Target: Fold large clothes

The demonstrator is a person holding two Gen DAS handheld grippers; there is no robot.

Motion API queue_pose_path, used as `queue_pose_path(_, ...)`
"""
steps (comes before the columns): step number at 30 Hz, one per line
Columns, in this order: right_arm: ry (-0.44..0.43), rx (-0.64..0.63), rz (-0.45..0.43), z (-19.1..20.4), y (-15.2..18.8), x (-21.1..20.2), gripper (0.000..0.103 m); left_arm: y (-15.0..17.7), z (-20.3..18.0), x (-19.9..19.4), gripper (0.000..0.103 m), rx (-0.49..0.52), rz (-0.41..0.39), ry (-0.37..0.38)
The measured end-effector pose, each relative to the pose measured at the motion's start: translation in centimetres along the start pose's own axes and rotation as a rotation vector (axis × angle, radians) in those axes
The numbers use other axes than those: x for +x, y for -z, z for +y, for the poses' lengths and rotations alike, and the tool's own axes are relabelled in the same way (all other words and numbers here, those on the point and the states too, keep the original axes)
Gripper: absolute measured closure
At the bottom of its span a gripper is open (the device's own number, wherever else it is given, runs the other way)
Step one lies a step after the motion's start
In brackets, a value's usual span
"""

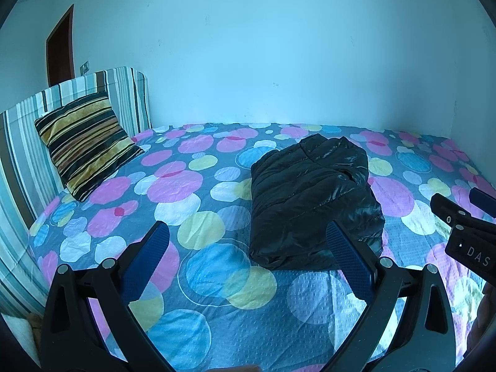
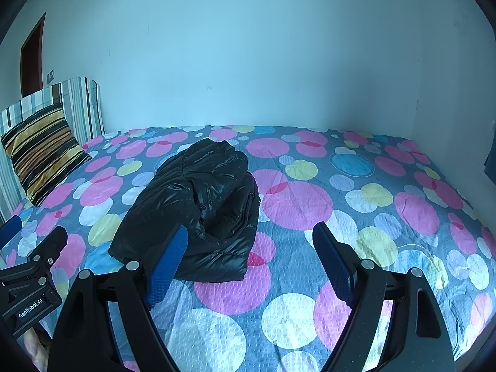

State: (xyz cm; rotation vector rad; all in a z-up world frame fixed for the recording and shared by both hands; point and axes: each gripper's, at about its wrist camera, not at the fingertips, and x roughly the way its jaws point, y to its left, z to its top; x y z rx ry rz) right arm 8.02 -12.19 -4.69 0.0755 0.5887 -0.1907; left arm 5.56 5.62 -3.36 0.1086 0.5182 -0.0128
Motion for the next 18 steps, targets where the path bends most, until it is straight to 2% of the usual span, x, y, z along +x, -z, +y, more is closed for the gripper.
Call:
queue_pose_path(4,0.0,0.001,0.003,0.0,0.1,0.1,0.022,0.1,0.4,0.4,0.002,-0.034,0.02,0.047)
queue_pose_path(7,0.0,0.001,0.007,0.0,0.3,0.2,0.022,0.4,0.5,0.3,0.002,-0.051,0.011,0.004)
queue_pose_path(12,-0.001,0.002,0.007,-0.1,0.3,0.5,0.022,0.3,0.7,0.4,0.002,-0.041,-0.009,-0.005)
queue_pose_path(18,-0.006,0.003,0.012,-0.1,0.5,0.7,0.022,0.5,1.1,1.5,0.002,-0.077,0.034,0.039)
